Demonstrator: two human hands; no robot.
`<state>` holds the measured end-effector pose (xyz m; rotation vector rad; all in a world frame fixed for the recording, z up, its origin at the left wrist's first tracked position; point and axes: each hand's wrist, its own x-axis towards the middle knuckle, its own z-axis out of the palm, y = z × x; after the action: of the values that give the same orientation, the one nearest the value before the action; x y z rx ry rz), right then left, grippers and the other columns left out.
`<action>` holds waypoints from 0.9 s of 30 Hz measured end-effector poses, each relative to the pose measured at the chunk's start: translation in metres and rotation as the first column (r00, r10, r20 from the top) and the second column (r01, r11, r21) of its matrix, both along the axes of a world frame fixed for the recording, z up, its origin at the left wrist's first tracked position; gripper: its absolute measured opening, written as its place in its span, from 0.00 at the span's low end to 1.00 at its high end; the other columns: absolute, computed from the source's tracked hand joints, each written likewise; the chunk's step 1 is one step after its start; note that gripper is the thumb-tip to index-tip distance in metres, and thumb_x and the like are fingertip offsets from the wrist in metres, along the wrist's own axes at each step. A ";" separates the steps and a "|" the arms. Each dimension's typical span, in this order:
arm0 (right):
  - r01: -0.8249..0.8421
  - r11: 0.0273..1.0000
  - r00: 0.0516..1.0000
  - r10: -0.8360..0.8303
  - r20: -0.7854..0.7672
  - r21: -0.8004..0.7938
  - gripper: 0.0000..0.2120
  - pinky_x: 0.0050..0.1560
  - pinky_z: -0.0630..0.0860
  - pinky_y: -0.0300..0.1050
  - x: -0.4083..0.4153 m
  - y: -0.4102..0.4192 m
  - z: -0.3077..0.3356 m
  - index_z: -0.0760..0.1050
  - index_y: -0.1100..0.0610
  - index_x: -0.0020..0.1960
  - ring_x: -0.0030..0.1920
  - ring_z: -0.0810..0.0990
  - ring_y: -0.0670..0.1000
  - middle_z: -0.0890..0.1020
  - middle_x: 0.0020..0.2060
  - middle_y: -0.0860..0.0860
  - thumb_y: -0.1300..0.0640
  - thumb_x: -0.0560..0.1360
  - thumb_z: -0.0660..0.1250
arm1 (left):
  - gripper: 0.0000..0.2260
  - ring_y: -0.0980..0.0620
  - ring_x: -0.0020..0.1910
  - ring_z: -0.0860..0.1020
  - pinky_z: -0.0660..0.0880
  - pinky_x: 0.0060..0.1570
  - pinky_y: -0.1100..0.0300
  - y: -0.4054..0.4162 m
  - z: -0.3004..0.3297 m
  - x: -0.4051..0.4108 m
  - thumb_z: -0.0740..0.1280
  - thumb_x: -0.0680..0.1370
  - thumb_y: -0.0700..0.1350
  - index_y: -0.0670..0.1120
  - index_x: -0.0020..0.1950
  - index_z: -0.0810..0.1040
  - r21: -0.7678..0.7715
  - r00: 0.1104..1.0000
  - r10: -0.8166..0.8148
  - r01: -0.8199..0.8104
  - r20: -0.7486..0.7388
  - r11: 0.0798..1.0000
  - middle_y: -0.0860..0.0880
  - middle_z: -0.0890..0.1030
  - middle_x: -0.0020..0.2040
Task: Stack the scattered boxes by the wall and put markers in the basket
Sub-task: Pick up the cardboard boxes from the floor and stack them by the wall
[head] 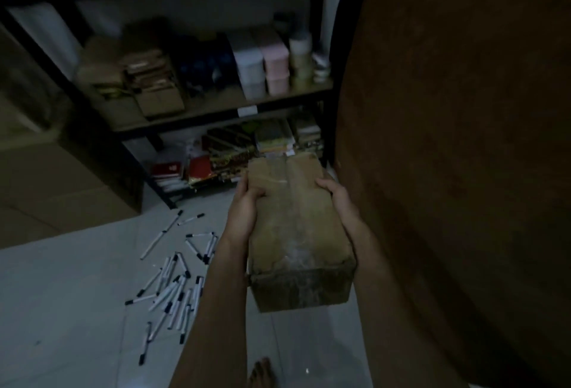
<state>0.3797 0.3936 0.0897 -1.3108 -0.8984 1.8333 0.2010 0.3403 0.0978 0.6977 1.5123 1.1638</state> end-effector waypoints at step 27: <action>-0.210 0.896 0.977 0.174 0.124 0.390 0.10 0.34 0.76 0.41 -0.133 -0.082 0.386 0.75 0.36 0.44 0.43 0.83 0.48 0.82 0.43 0.44 0.50 0.79 0.61 | 0.12 0.52 0.50 0.76 0.68 0.39 0.58 -0.117 0.387 -0.109 0.57 0.81 0.47 0.51 0.64 0.72 0.343 0.941 0.308 -0.244 -0.144 0.907 0.49 0.78 0.56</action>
<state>0.2467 0.3120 0.4760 -1.0747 -1.4120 1.6249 0.0916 0.2229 0.4845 0.8536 1.6413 1.6240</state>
